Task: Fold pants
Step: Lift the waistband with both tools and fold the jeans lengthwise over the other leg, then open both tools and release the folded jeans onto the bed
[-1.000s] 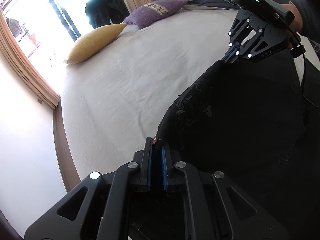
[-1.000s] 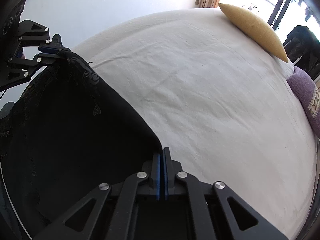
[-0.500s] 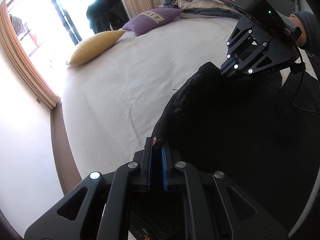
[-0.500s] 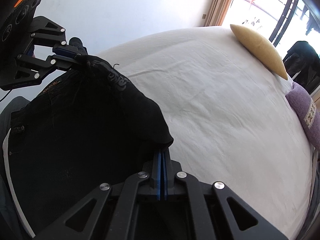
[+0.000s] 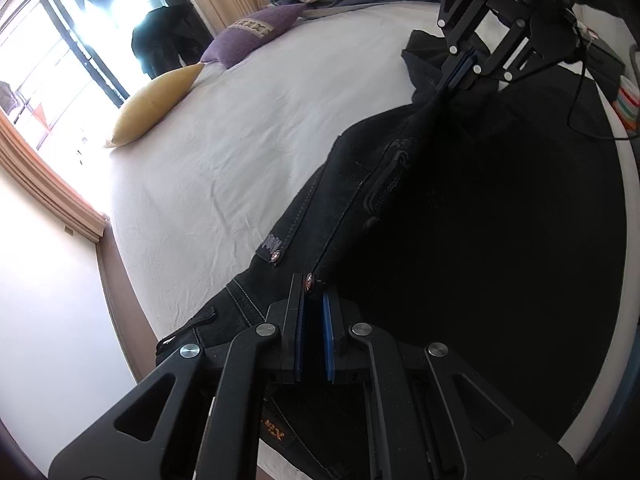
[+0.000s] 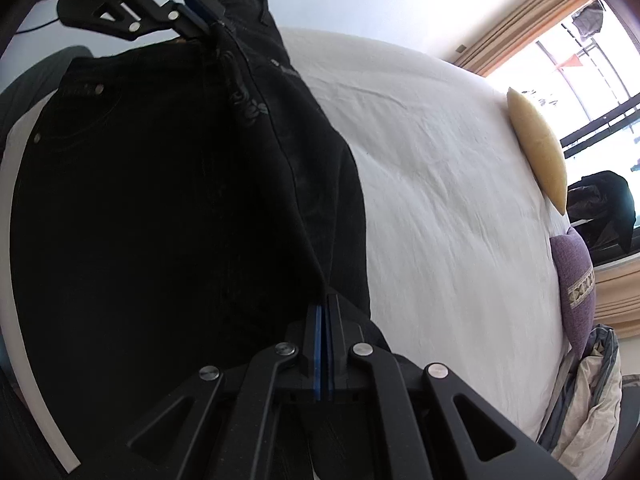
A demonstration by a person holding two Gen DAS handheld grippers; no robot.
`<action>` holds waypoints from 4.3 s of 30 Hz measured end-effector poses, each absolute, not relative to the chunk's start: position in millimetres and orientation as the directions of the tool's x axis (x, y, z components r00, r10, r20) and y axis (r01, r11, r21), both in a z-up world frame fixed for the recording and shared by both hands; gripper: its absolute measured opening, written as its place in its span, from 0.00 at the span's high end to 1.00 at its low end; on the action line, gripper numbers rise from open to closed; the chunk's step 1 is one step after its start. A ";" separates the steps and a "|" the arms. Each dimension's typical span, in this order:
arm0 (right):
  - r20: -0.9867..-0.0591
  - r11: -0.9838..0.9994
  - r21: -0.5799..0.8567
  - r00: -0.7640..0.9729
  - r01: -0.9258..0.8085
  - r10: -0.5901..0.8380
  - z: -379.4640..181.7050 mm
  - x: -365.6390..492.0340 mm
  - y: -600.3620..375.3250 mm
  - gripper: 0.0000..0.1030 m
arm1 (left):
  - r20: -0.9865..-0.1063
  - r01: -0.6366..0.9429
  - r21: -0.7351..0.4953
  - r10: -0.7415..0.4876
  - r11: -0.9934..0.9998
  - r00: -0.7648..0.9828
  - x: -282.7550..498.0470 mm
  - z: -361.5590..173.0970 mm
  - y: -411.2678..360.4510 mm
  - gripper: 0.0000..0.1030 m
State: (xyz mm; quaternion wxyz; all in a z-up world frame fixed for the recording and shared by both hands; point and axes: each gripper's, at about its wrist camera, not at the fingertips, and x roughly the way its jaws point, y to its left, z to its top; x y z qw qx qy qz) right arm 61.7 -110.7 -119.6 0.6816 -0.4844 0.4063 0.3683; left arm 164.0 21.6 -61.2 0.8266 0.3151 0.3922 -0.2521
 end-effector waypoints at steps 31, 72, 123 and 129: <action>-0.776 -0.343 -0.581 0.630 -0.738 -0.040 -182.3 -58.5 -110.4 0.98 | -0.838 0.830 0.459 -0.155 0.317 0.522 50.7 -120.9 -10.2 0.94; -0.830 -0.358 -0.515 0.558 -0.779 -0.018 -205.6 -90.4 -87.2 0.97 | -0.902 0.897 0.386 -0.114 0.215 0.415 12.5 -147.1 3.1 0.94; -0.881 0.998 0.054 0.472 0.030 0.034 -97.6 210.2 -304.7 0.41 | -0.893 0.667 -0.014 -0.310 0.745 0.327 127.9 -126.9 -150.6 0.89; -0.923 0.996 -0.037 0.378 0.082 -0.065 -137.1 283.6 -299.5 0.41 | -0.889 0.629 -0.051 -0.322 0.776 0.325 122.9 -144.6 -152.5 0.89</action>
